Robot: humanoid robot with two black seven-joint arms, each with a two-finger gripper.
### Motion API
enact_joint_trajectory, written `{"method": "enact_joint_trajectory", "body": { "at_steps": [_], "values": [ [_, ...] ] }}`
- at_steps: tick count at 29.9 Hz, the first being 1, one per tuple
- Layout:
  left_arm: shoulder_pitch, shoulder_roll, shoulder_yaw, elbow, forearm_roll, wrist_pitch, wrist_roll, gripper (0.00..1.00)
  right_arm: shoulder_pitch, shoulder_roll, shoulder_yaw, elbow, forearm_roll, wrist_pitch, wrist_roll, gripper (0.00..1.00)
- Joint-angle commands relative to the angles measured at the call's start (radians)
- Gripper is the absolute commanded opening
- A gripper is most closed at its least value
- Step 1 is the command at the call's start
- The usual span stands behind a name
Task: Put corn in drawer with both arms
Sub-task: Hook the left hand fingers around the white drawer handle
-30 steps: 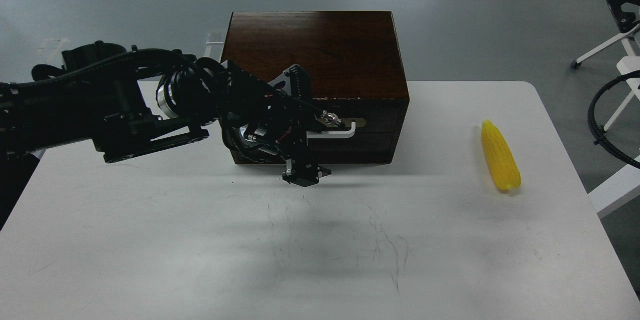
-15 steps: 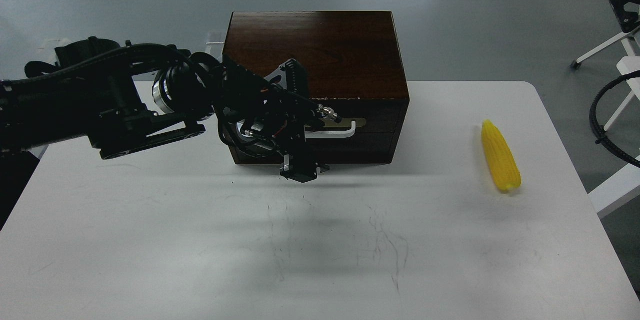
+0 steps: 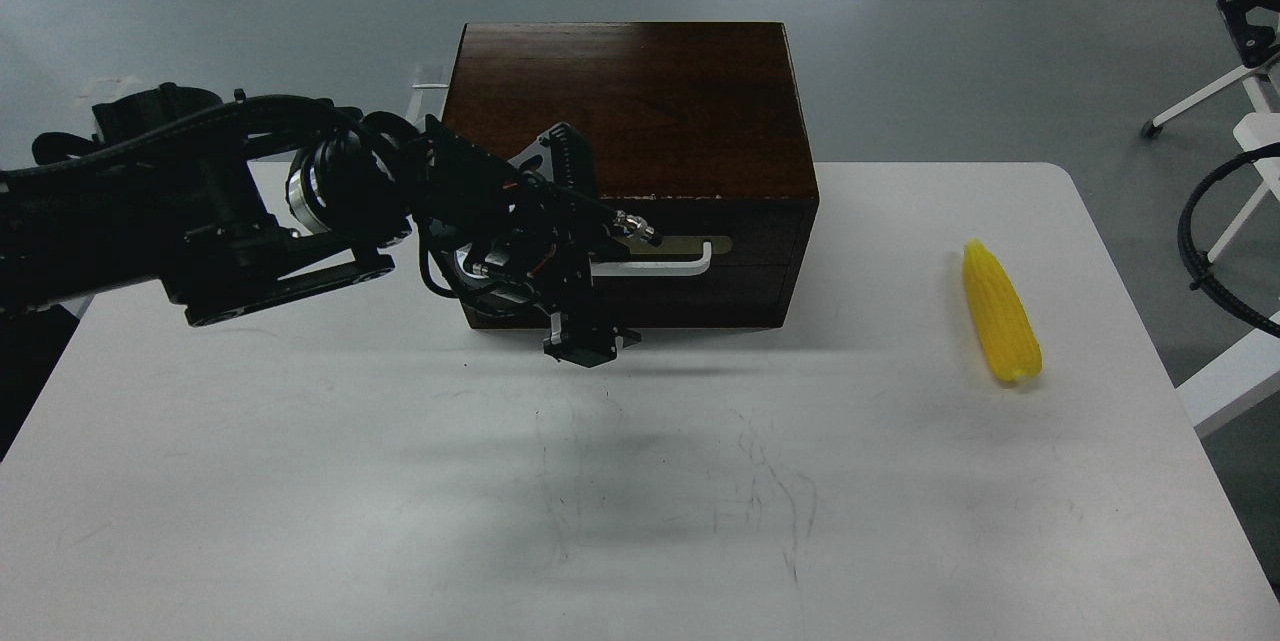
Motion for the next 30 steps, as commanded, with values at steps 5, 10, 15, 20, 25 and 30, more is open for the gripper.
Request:
{"method": "enact_joint_trajectory", "body": {
  "at_steps": [5, 10, 15, 20, 25, 30],
  "values": [
    [0.004, -0.008, 0.001, 0.0, 0.001, 0.001, 0.0, 0.9, 0.001, 0.0, 0.0, -0.008, 0.0, 0.0, 0.0, 1.0],
    [0.019, -0.001, 0.0, -0.002, 0.022, 0.001, 0.0, 0.9, 0.001, 0.0, 0.0, -0.008, 0.0, 0.0, 0.0, 1.0],
    [0.019, 0.0, 0.0, -0.005, 0.023, 0.001, -0.008, 0.9, 0.001, 0.0, 0.0, -0.008, 0.0, 0.0, 0.002, 1.0],
    [0.019, 0.0, 0.0, -0.018, 0.023, 0.001, -0.017, 0.9, 0.003, 0.0, 0.0, -0.008, 0.0, 0.0, 0.0, 1.0],
    [0.016, 0.0, 0.0, -0.018, 0.023, 0.001, -0.022, 0.9, 0.004, 0.0, 0.0, -0.01, 0.0, 0.0, 0.0, 1.0],
    [0.01, 0.002, 0.0, -0.04, 0.023, -0.001, -0.031, 0.9, 0.004, 0.0, 0.0, -0.021, 0.0, 0.0, 0.0, 1.0]
  ]
}}
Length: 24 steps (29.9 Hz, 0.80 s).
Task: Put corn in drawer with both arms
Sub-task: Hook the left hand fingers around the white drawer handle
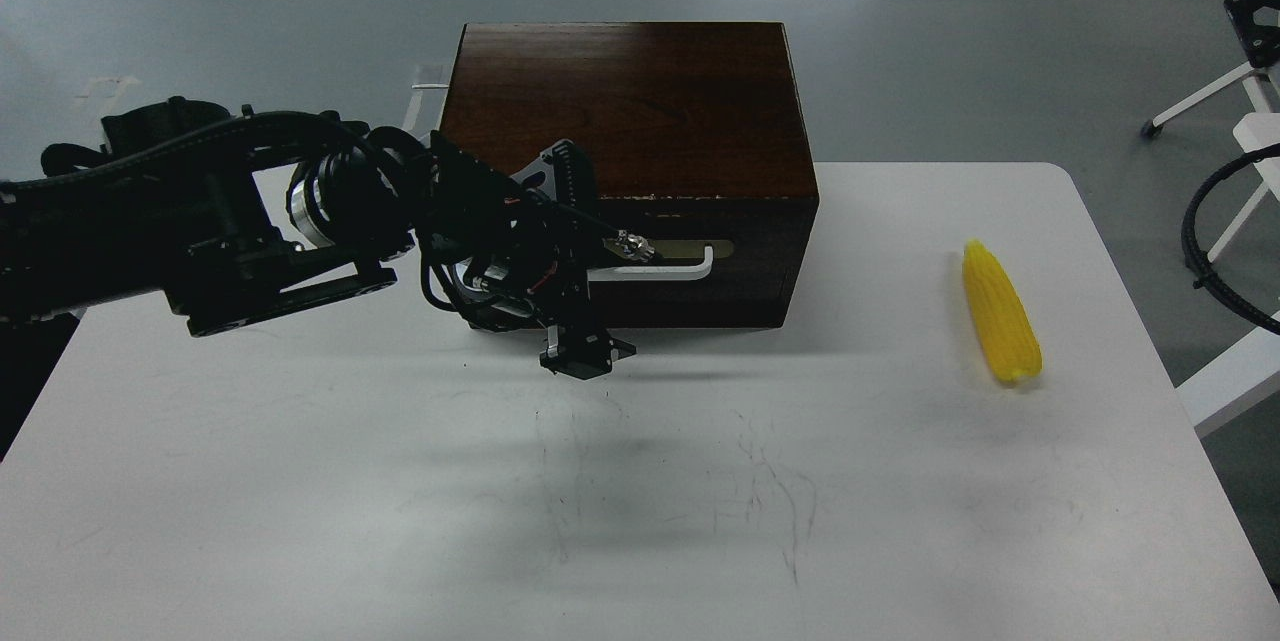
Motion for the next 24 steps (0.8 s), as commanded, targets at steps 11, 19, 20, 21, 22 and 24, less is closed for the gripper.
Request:
{"method": "enact_joint_trajectory", "body": {
  "at_steps": [11, 19, 20, 21, 22, 24],
  "values": [
    [0.0, 0.029, 0.0, -0.056, 0.0, -0.012, -0.003, 0.9, 0.002, 0.0, 0.003, -0.008, 0.0, 0.0, 0.0, 1.0],
    [-0.002, 0.044, 0.002, -0.093, 0.0, -0.019, -0.003, 0.9, 0.003, 0.0, 0.003, -0.008, 0.0, 0.0, 0.0, 1.0],
    [0.0, 0.051, 0.0, -0.099, 0.0, -0.03, -0.003, 0.9, 0.003, 0.0, 0.003, -0.008, 0.0, 0.0, 0.0, 1.0],
    [0.0, 0.054, 0.002, -0.104, 0.0, -0.033, -0.003, 0.9, 0.003, 0.0, 0.003, -0.008, 0.0, 0.0, 0.0, 1.0],
    [0.001, 0.055, 0.0, -0.11, 0.0, -0.036, -0.003, 0.9, 0.003, 0.0, 0.003, -0.011, 0.002, 0.0, 0.0, 1.0],
    [0.001, 0.055, 0.0, -0.112, 0.0, -0.036, -0.003, 0.9, 0.003, 0.0, 0.003, -0.015, 0.0, 0.0, 0.0, 1.0]
  ]
}}
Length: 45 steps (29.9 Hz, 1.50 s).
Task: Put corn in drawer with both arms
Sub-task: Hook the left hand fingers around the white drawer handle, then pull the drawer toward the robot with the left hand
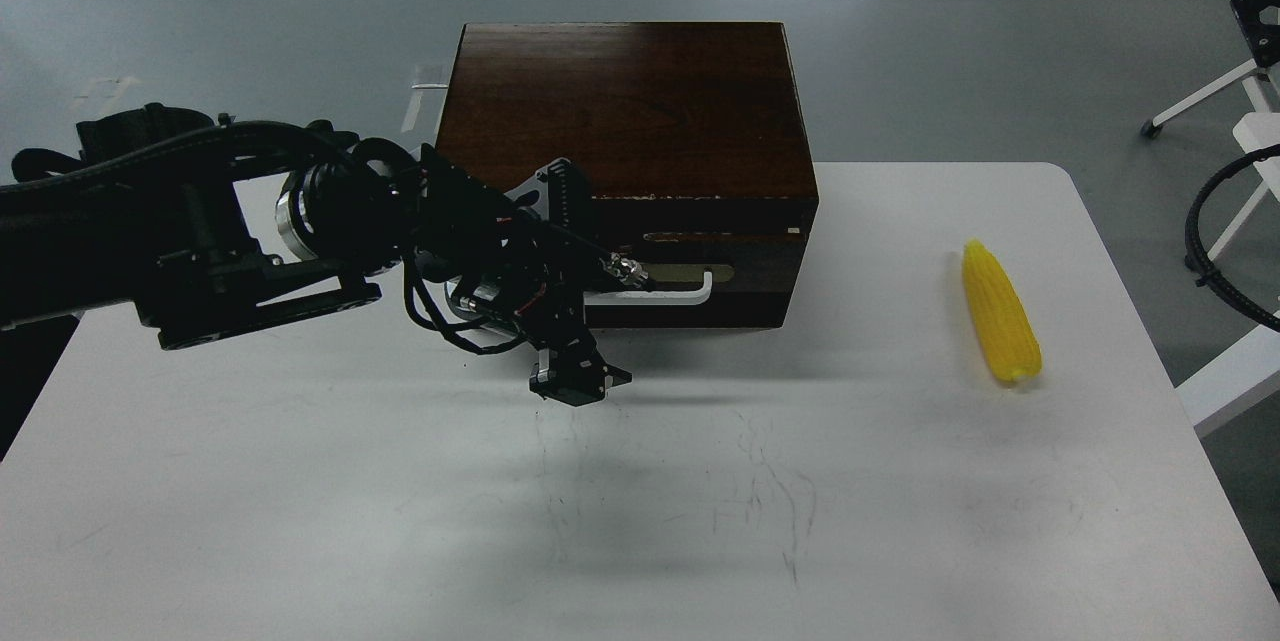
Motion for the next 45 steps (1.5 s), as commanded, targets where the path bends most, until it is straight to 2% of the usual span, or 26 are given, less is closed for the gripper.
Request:
{"method": "enact_joint_trajectory", "body": {
  "at_steps": [1, 22, 45],
  "values": [
    [0.002, 0.003, 0.0, -0.007, 0.0, -0.005, 0.0, 0.9, 0.0, 0.0, 0.0, -0.007, 0.0, 0.0, 0.0, 1.0],
    [-0.002, 0.006, 0.001, -0.088, 0.0, -0.051, 0.0, 0.9, 0.003, -0.005, 0.0, -0.007, 0.0, 0.0, 0.0, 1.0],
    [-0.001, 0.036, 0.0, -0.177, -0.002, -0.051, 0.0, 0.91, 0.017, -0.006, 0.0, -0.023, 0.0, 0.0, 0.0, 1.0]
  ]
}}
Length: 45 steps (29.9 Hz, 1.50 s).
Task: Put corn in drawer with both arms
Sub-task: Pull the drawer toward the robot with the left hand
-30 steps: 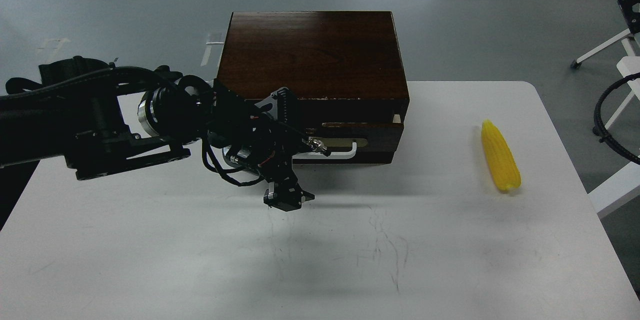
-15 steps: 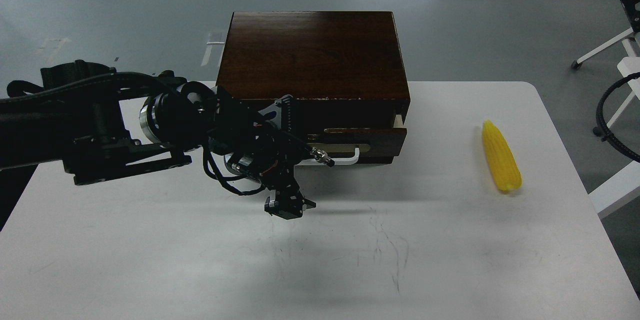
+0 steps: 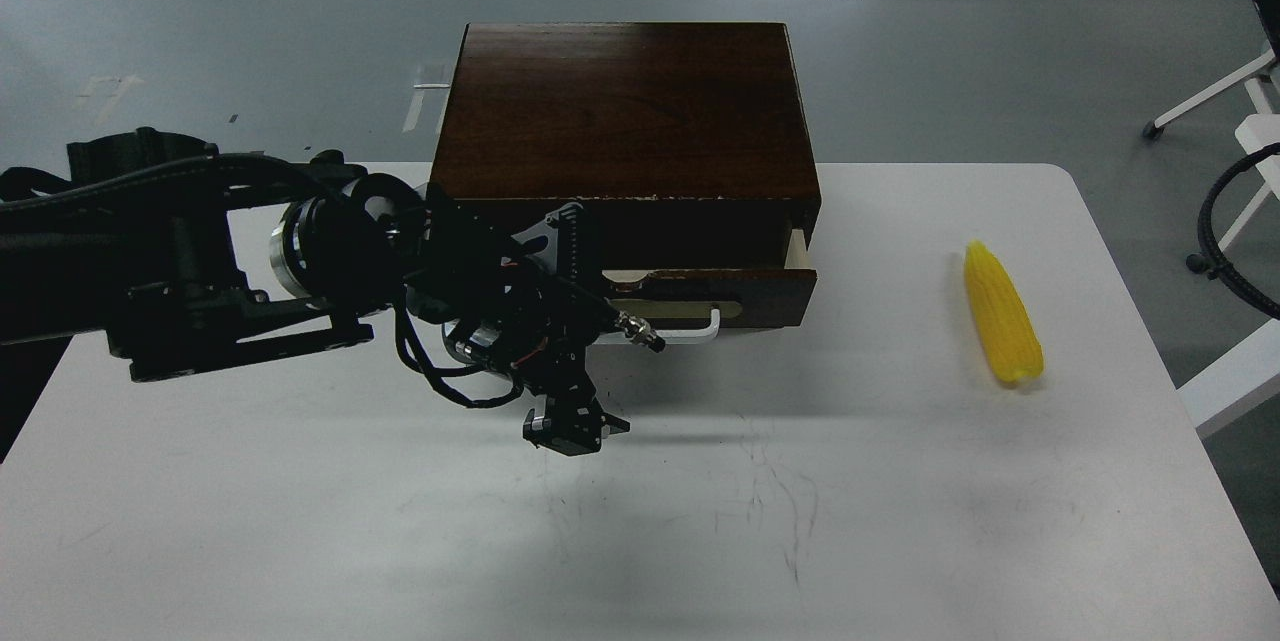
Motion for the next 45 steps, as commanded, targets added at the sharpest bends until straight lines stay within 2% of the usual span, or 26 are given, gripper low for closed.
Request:
{"method": "enact_joint_trajectory", "body": {
  "at_steps": [1, 10, 26, 45],
  "values": [
    [-0.004, 0.002, -0.001, -0.01, -0.001, 0.0, 0.0, 0.91, 0.002, 0.001, 0.002, 0.001, 0.0, 0.0, 0.0, 1.0],
    [0.001, 0.031, -0.001, -0.075, -0.001, 0.0, 0.0, 0.91, 0.008, -0.001, 0.0, 0.001, 0.0, 0.0, 0.0, 1.0],
    [0.005, 0.03, -0.001, -0.079, -0.002, 0.0, 0.0, 0.94, 0.008, 0.005, -0.003, 0.001, 0.0, 0.0, 0.0, 1.0],
    [0.021, 0.023, -0.009, -0.067, -0.001, 0.0, 0.036, 0.94, 0.008, 0.002, -0.003, 0.001, 0.0, 0.0, 0.0, 1.0]
  ]
}}
